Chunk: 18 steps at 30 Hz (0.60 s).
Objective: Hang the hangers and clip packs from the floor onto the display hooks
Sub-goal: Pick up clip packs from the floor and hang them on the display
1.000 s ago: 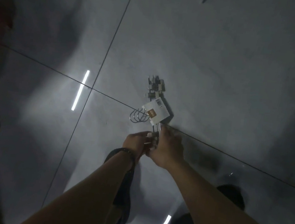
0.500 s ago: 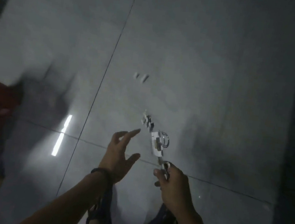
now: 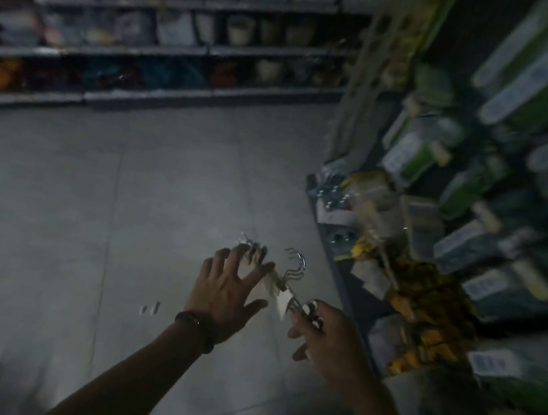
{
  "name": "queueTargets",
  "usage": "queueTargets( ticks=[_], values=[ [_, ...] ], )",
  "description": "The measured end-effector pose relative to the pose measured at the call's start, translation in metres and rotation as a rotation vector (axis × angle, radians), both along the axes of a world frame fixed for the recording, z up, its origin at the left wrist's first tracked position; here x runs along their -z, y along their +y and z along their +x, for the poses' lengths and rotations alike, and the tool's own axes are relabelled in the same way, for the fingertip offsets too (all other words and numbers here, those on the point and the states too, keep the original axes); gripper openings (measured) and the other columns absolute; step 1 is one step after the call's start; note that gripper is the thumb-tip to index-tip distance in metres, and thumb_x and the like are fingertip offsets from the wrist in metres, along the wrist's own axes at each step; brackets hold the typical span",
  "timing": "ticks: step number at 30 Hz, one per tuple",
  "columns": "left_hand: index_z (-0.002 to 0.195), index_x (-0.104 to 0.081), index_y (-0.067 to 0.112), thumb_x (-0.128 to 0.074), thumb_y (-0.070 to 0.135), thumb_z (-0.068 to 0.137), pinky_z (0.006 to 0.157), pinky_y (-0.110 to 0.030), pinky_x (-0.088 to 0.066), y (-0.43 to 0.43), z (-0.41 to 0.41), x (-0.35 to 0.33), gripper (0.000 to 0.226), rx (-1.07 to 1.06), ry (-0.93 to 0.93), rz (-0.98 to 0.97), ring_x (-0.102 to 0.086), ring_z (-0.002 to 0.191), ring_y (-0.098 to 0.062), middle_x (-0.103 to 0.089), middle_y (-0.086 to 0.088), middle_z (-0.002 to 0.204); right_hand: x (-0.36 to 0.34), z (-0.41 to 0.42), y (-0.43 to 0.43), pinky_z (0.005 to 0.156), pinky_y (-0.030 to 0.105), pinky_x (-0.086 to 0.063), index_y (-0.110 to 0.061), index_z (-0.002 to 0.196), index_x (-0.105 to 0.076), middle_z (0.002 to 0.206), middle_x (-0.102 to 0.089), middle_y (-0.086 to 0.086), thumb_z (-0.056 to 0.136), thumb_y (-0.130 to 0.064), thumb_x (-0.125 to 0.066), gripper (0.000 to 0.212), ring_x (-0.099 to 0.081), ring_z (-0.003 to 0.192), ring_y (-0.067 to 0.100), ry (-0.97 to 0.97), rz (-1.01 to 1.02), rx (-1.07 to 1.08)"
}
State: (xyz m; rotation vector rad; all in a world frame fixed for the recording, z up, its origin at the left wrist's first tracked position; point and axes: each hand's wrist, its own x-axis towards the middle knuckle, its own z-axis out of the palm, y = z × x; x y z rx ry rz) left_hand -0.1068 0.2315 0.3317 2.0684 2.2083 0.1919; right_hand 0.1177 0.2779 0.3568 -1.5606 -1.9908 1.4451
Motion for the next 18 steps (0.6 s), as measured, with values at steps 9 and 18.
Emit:
queueTargets(
  ticks=[9, 18],
  values=[
    [0.132, -0.065, 0.044, -0.064, 0.056, 0.095, 0.114, -0.055, -0.029, 0.137, 0.081, -0.136, 0.039, 0.59, 0.023, 0.103, -0.042, 0.144, -0.037, -0.049, -0.006, 0.155, -0.114, 0.129, 0.019, 0.051, 0.014, -0.05, -0.029, 0.092, -0.068, 0.073, -0.071, -0.027, 0.105, -0.033, -0.062, 0.014, -0.07, 0.058, 0.001, -0.096, 0.118, 0.233],
    [0.123, -0.068, 0.031, -0.052, 0.07, 0.094, 0.083, -0.03, -0.049, 0.177, 0.244, -0.191, 0.051, 1.104, -0.245, -0.269, -0.055, 0.088, -0.008, -0.06, 0.01, 0.106, -0.177, 0.257, -0.048, 0.074, 0.029, -0.051, -0.037, 0.108, -0.066, 0.098, -0.071, -0.014, 0.093, -0.049, -0.071, 0.021, -0.068, 0.087, 0.011, -0.472, 0.355, 0.516]
  ],
)
